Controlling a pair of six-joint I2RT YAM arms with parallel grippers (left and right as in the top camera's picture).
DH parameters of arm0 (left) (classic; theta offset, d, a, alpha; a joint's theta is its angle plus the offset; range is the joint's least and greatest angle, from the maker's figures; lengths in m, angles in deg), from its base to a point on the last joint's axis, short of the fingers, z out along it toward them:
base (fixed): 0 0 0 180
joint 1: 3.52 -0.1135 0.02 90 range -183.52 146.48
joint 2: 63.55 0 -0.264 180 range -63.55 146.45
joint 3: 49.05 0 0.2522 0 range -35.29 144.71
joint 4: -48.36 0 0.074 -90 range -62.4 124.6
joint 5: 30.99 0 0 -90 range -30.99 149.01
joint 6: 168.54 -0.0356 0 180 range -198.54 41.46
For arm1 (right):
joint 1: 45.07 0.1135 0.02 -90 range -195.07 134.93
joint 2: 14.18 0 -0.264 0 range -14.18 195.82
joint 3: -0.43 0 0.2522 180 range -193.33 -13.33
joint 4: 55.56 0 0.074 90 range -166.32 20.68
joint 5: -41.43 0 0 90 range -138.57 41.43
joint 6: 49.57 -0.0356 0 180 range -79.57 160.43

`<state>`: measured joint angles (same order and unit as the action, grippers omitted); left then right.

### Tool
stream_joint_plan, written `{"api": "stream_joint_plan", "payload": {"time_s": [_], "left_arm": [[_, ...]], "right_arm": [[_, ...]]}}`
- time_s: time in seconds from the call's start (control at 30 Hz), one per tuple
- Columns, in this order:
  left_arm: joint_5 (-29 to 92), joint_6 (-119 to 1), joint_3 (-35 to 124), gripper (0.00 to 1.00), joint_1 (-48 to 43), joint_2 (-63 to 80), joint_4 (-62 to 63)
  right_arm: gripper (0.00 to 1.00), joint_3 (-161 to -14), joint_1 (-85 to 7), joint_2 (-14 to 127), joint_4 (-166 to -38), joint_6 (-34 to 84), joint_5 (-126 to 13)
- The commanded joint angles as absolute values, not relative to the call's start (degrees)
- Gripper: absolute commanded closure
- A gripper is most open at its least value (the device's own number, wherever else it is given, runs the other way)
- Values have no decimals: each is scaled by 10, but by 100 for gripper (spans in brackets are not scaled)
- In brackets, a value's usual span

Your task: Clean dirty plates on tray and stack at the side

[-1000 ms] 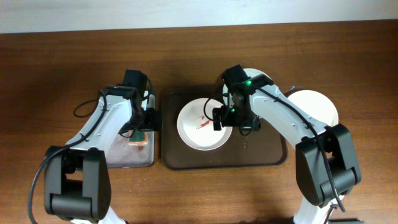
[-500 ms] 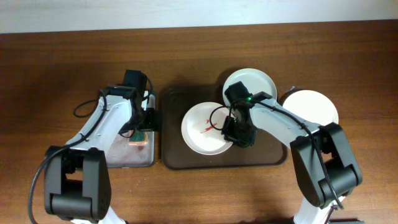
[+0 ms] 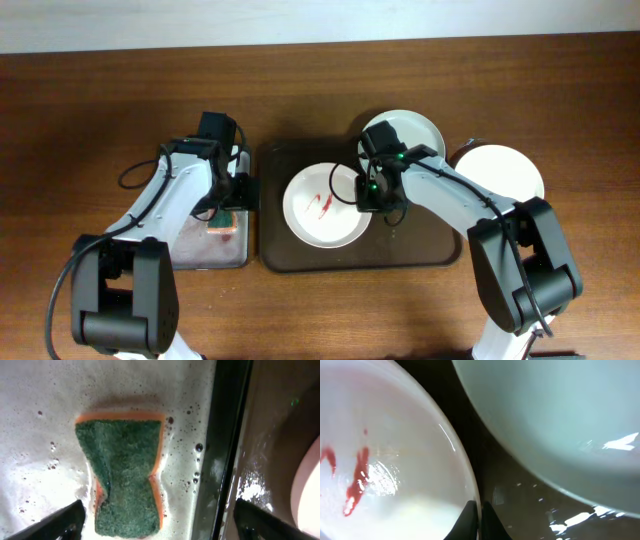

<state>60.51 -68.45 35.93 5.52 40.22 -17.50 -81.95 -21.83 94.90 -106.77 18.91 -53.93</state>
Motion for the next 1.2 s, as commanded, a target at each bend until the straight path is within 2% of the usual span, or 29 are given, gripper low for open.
{"api": "stream_joint_plan", "payload": {"time_s": [0.0, 0.03, 0.07, 0.27, 0.47, 0.5, 0.53, 0.57, 0.7, 0.77, 0.83, 0.87, 0.97, 1.03, 1.17], "left_arm": [[614, -684, 360, 17, 56, 406, -165], [615, -683, 360, 23, 56, 406, -165], [619, -683, 359, 25, 56, 406, -164], [677, -590, 349, 27, 56, 406, -162], [683, -584, 321, 25, 56, 406, -149], [683, -584, 321, 25, 56, 406, -149], [683, -584, 321, 24, 56, 406, -149], [683, -584, 321, 24, 56, 406, -149], [683, -584, 321, 23, 56, 406, -149], [682, -584, 321, 23, 56, 406, -150], [682, -584, 321, 22, 56, 406, -150], [682, -584, 321, 22, 56, 406, -150], [682, -584, 321, 22, 56, 406, -152], [682, -584, 321, 22, 56, 406, -152], [682, -584, 321, 21, 56, 406, -154]], "right_arm": [[96, -826, -218, 958, -1072, 237, -491], [96, -826, -218, 958, -1072, 237, -491], [96, -826, -218, 958, -1072, 237, -491], [96, -826, -218, 958, -1072, 237, -491], [96, -826, -198, 958, -1048, 349, -493], [82, -828, -193, 958, -1055, 347, -494], [62, -831, -192, 958, -1069, 322, -494], [60, -836, -192, 958, -1088, 291, -494], [62, -857, -200, 958, -1157, 199, -536], [75, -856, -199, 958, -1163, 195, -592], [85, -856, -199, 958, -1160, 172, -591], [88, -856, -199, 958, -1158, 172, -589], [89, -854, -199, 958, -1156, 172, -589], [94, -848, -199, 958, -1152, 169, -587], [93, -844, -199, 958, -1134, 155, -578]]}}
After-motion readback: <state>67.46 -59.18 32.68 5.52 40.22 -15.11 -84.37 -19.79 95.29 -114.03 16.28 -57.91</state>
